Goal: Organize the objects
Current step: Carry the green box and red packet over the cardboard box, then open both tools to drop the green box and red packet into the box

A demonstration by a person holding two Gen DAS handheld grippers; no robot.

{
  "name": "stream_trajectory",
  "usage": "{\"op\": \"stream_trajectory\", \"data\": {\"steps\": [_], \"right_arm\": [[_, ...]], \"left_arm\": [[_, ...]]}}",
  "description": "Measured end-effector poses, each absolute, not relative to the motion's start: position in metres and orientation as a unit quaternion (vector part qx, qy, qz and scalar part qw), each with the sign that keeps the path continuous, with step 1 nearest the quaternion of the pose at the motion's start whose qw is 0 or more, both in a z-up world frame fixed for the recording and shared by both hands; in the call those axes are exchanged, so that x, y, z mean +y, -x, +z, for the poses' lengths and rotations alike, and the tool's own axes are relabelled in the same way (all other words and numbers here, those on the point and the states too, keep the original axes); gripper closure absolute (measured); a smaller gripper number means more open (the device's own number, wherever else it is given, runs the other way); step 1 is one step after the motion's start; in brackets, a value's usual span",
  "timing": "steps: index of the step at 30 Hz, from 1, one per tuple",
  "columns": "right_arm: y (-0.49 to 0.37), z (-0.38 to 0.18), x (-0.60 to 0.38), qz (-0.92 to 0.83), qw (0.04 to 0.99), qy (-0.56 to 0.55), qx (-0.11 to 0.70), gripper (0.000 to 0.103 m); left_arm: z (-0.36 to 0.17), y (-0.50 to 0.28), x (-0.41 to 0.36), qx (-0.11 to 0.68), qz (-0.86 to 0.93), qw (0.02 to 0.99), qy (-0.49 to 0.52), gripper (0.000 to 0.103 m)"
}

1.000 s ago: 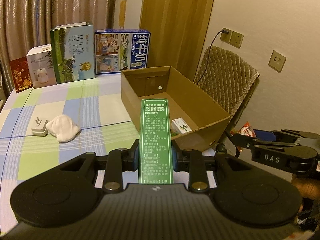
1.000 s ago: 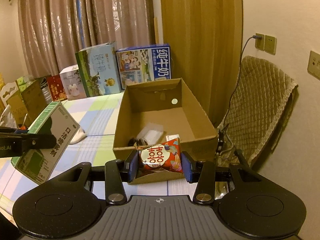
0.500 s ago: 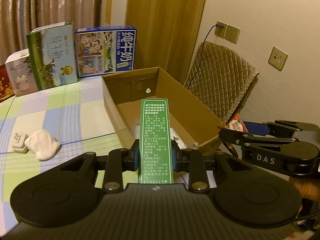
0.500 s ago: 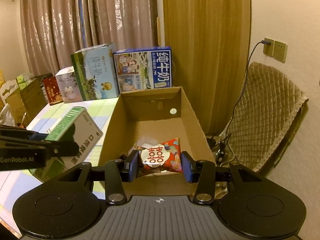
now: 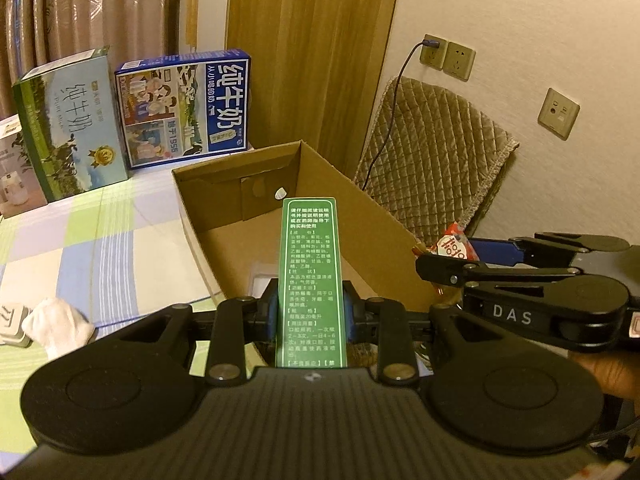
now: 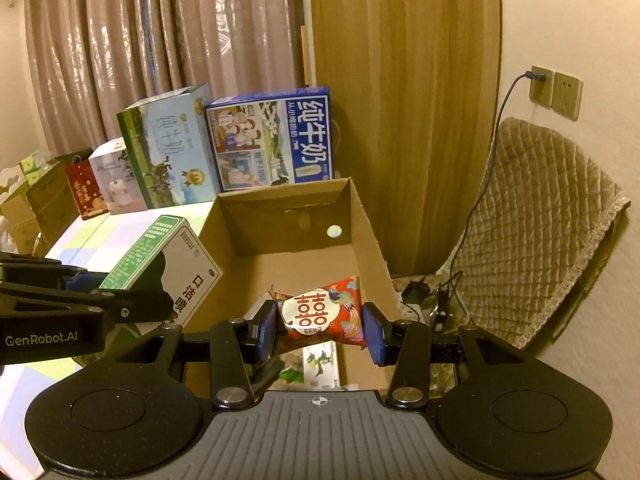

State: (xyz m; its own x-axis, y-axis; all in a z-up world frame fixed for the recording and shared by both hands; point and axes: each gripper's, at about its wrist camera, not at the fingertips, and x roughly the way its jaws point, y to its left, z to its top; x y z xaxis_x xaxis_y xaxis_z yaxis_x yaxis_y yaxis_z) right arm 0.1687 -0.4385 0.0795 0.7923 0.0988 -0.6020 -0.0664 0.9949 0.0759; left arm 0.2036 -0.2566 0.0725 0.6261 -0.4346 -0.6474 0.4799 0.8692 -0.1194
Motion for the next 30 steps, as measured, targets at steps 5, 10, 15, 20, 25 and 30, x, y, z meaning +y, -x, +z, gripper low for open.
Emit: {"op": "stream_trajectory", "data": {"steps": [5,10,15,20,25,30], "right_arm": [[-0.180,0.076,-0.445,0.037,0.945,-0.030,0.323,0.061],[-0.187,0.069,-0.450,0.031,0.943,-0.036,0.330,0.061],[-0.190,0.064,-0.452,0.035,0.940,-0.044,0.336,0.061],[-0.194,0.063,-0.446,0.044,0.939,-0.055,0.336,0.060],[-0.202,0.066,-0.442,0.066,0.940,-0.096,0.320,0.023],[-0.194,0.071,-0.444,0.058,0.944,-0.117,0.304,0.017]], "left_arm": [[0.069,-0.218,-0.263,0.350,-0.258,0.900,-0.034,0.078],[0.063,-0.234,-0.273,0.349,-0.260,0.899,-0.040,0.078],[0.057,-0.249,-0.270,0.343,-0.258,0.903,-0.032,0.066],[0.060,-0.251,-0.254,0.340,-0.248,0.907,-0.026,0.064],[0.063,-0.248,-0.232,0.337,-0.236,0.911,-0.013,0.060],[0.063,-0.240,-0.210,0.340,-0.223,0.913,-0.002,0.050]]}}
